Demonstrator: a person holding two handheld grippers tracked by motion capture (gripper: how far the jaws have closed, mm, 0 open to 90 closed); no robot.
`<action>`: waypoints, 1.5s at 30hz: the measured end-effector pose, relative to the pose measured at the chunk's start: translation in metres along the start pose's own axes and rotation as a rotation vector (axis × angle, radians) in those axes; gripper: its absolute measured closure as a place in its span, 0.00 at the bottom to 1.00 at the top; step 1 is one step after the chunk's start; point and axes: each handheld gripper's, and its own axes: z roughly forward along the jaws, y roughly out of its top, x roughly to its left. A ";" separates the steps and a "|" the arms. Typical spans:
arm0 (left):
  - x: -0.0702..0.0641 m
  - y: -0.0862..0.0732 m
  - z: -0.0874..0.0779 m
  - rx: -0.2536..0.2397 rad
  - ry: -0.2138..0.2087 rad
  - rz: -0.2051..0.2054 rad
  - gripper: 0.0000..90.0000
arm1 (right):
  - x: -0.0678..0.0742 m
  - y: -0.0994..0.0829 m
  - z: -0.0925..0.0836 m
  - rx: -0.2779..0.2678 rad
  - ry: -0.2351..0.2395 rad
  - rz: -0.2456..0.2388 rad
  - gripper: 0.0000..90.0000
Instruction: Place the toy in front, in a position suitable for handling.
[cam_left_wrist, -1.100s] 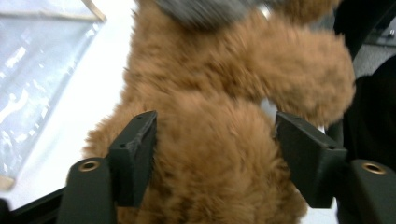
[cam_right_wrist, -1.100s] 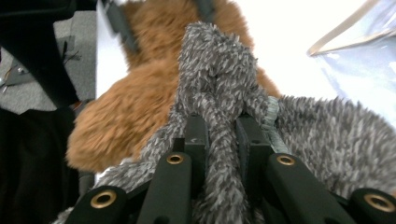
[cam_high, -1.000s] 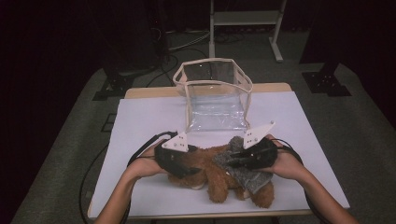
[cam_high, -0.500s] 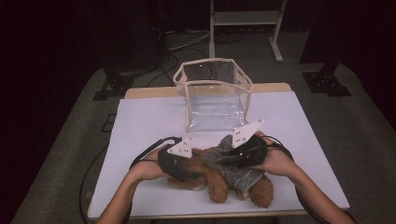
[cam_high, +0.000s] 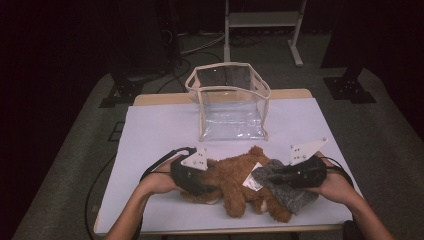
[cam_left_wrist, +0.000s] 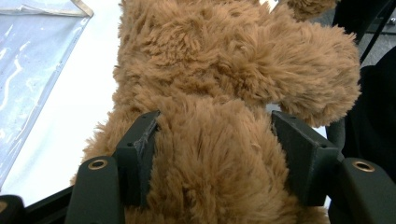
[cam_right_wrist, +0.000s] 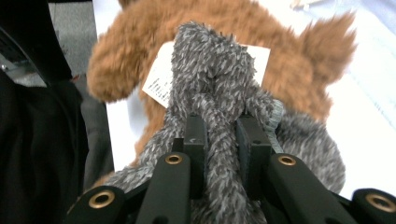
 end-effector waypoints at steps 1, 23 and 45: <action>0.000 0.000 0.000 0.002 0.000 0.003 0.39 | 0.000 0.006 0.001 -0.009 -0.002 -0.014 0.84; -0.010 0.001 -0.001 0.003 -0.009 0.030 0.39 | -0.011 0.045 0.014 -0.040 0.013 -0.051 0.84; -0.017 0.002 -0.001 -0.013 -0.019 0.042 0.40 | 0.005 0.023 0.009 -0.019 0.064 -0.052 0.84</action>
